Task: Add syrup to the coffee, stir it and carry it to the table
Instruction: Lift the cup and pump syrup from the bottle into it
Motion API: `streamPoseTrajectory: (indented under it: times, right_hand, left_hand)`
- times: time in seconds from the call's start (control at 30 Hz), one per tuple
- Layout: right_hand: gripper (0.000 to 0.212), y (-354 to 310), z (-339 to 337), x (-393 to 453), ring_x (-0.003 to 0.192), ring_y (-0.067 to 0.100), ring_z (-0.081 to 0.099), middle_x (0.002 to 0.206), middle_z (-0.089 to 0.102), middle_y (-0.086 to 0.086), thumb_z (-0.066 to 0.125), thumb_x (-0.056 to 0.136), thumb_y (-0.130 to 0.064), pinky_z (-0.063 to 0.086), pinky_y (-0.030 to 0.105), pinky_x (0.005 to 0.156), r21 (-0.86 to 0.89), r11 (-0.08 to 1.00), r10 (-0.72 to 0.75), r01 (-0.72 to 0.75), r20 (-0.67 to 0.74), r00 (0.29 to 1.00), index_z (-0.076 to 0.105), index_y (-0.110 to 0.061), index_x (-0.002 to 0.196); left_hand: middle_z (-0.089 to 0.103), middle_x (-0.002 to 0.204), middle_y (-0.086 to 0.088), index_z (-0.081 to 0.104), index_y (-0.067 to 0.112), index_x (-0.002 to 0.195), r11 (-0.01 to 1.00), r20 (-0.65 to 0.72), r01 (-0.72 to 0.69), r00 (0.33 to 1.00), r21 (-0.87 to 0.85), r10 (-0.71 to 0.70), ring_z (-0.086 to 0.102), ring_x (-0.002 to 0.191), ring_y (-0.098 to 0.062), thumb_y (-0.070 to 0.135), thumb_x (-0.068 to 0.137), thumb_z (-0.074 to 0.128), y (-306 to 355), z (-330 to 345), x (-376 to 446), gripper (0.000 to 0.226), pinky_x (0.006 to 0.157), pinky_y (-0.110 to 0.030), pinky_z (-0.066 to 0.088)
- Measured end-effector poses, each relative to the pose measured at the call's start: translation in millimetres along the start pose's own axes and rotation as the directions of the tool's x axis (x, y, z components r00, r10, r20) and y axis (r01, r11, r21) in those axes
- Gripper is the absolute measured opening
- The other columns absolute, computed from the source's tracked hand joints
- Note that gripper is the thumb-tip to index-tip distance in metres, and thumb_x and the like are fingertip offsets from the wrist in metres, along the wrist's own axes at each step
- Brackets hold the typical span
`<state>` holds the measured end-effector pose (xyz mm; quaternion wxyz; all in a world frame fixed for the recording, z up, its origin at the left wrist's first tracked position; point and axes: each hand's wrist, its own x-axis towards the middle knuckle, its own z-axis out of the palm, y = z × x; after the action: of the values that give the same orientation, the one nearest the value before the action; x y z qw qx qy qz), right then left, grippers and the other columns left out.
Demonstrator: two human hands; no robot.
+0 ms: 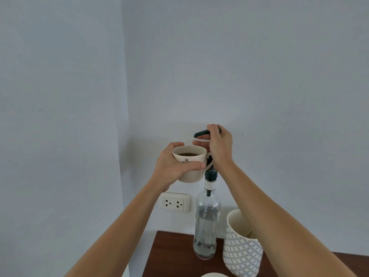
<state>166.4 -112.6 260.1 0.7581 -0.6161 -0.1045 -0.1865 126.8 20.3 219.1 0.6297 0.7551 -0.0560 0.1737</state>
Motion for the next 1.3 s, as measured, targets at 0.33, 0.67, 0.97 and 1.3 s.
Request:
streamPoseTrajectory:
  times: [0.33,0.67,0.97,1.3]
  right_hand:
    - [0.018,2.4,3.0,-1.1,0.058,0.031,0.075,0.064,0.076,0.007,0.048,0.093,-0.016,0.060,0.044,0.064,-0.008,1.000,-0.029,0.028,-0.061,0.998,0.057,-0.006,0.082]
    - [0.021,3.3,3.8,-1.8,0.059,0.029,0.076,0.065,0.075,0.012,0.047,0.092,-0.015,0.061,0.051,0.069,-0.059,0.997,-0.063,0.057,-0.100,0.993,0.057,-0.008,0.075]
    - [0.020,3.0,3.9,-3.6,0.061,0.030,0.076,0.073,0.077,0.018,0.047,0.091,-0.016,0.060,0.052,0.073,-0.068,0.997,-0.045,0.038,-0.108,0.993,0.058,-0.007,0.078]
    - [0.022,1.3,6.4,-3.5,0.063,0.031,0.076,0.079,0.079,0.010,0.050,0.095,-0.028,0.060,0.039,0.068,-0.018,1.000,-0.006,0.004,-0.135,0.991,0.059,-0.011,0.084]
  left_hand:
    - [0.070,0.103,0.007,0.056,0.026,0.123,1.000,0.015,0.006,1.000,-0.028,-0.005,0.067,0.090,-0.010,0.044,0.026,0.089,0.4,-0.3,4.6,0.103,0.076,-0.026,0.054]
    - [0.070,0.103,0.008,0.056,0.024,0.124,1.000,0.019,0.003,1.000,-0.026,-0.003,0.067,0.090,-0.009,0.044,0.026,0.088,1.3,-0.5,5.0,0.105,0.078,-0.027,0.056]
    - [0.068,0.105,0.007,0.055,0.023,0.126,1.000,0.023,0.016,1.000,-0.023,-0.015,0.066,0.092,-0.010,0.044,0.027,0.089,1.2,-1.0,3.7,0.106,0.079,-0.028,0.055]
    - [0.068,0.112,0.003,0.055,0.024,0.127,0.999,0.037,0.028,0.999,-0.017,-0.028,0.066,0.097,-0.014,0.045,0.027,0.088,3.9,-1.1,5.2,0.107,0.077,-0.027,0.053]
